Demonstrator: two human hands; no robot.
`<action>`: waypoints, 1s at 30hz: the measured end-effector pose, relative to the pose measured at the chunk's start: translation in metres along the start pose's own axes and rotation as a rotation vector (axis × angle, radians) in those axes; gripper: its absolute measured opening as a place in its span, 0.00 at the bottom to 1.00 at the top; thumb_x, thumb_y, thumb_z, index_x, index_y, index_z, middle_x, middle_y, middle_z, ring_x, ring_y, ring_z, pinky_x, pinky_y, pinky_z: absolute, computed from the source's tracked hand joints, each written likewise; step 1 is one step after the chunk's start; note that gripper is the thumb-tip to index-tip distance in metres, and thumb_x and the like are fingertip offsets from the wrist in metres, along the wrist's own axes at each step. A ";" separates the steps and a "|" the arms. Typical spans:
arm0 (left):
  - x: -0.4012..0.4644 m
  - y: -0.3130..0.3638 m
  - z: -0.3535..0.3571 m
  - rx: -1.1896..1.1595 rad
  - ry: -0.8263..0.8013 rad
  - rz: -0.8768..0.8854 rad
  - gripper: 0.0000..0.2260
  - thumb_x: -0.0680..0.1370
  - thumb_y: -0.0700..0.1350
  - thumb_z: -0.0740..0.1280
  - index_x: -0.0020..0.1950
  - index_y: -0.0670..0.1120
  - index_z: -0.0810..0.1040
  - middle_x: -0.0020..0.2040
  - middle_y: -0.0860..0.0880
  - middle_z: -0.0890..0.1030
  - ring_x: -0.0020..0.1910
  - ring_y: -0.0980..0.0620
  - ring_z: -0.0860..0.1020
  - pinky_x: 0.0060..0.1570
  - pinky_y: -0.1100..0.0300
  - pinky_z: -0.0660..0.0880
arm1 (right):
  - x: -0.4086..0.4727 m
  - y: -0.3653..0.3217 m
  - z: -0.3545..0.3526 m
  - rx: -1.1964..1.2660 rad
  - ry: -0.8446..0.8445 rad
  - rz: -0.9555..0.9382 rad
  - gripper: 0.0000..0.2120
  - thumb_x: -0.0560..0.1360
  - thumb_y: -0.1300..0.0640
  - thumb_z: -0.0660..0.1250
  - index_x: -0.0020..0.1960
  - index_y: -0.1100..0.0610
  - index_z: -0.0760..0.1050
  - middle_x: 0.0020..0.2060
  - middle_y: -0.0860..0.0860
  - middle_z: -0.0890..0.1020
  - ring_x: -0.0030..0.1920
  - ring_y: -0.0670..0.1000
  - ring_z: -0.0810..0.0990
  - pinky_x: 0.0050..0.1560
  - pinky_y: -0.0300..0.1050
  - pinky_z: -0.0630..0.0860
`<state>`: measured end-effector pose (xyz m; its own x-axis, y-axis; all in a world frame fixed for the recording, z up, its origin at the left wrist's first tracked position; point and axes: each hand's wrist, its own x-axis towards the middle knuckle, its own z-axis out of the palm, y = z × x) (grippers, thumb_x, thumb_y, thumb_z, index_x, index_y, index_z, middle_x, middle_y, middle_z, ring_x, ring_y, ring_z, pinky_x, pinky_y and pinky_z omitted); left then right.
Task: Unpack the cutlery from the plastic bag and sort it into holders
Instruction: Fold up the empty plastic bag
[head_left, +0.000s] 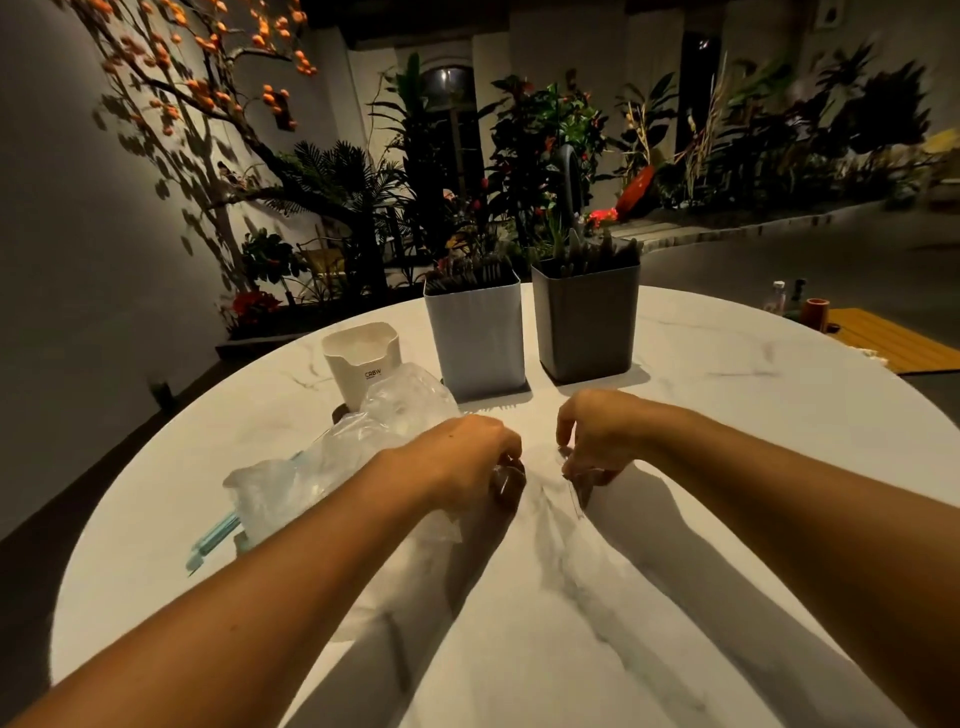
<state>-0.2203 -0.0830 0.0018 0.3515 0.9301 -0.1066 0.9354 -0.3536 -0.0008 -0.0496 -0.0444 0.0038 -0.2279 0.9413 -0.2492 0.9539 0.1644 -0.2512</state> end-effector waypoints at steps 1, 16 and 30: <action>0.004 -0.003 0.001 -0.015 0.011 0.014 0.20 0.75 0.39 0.73 0.66 0.51 0.77 0.61 0.51 0.79 0.56 0.51 0.77 0.54 0.60 0.78 | 0.004 0.001 -0.002 0.029 -0.021 0.012 0.20 0.74 0.53 0.75 0.63 0.57 0.78 0.54 0.55 0.81 0.52 0.55 0.82 0.56 0.45 0.81; 0.013 0.009 0.013 -0.031 0.010 -0.062 0.15 0.83 0.47 0.64 0.70 0.47 0.69 0.64 0.47 0.74 0.51 0.51 0.71 0.61 0.58 0.73 | 0.021 -0.017 0.004 -0.112 -0.123 0.054 0.18 0.74 0.56 0.75 0.62 0.56 0.77 0.47 0.54 0.77 0.41 0.54 0.79 0.47 0.42 0.79; 0.014 0.026 -0.012 -0.729 0.280 -0.295 0.06 0.85 0.40 0.56 0.60 0.45 0.70 0.54 0.46 0.74 0.47 0.50 0.74 0.46 0.62 0.75 | -0.006 -0.014 -0.005 -0.095 -0.060 -0.027 0.15 0.79 0.55 0.68 0.63 0.60 0.75 0.47 0.55 0.79 0.39 0.51 0.77 0.44 0.39 0.77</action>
<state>-0.1908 -0.0781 0.0123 -0.0051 0.9988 0.0487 0.7473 -0.0286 0.6639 -0.0604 -0.0507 0.0129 -0.2624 0.9174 -0.2993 0.9607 0.2194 -0.1699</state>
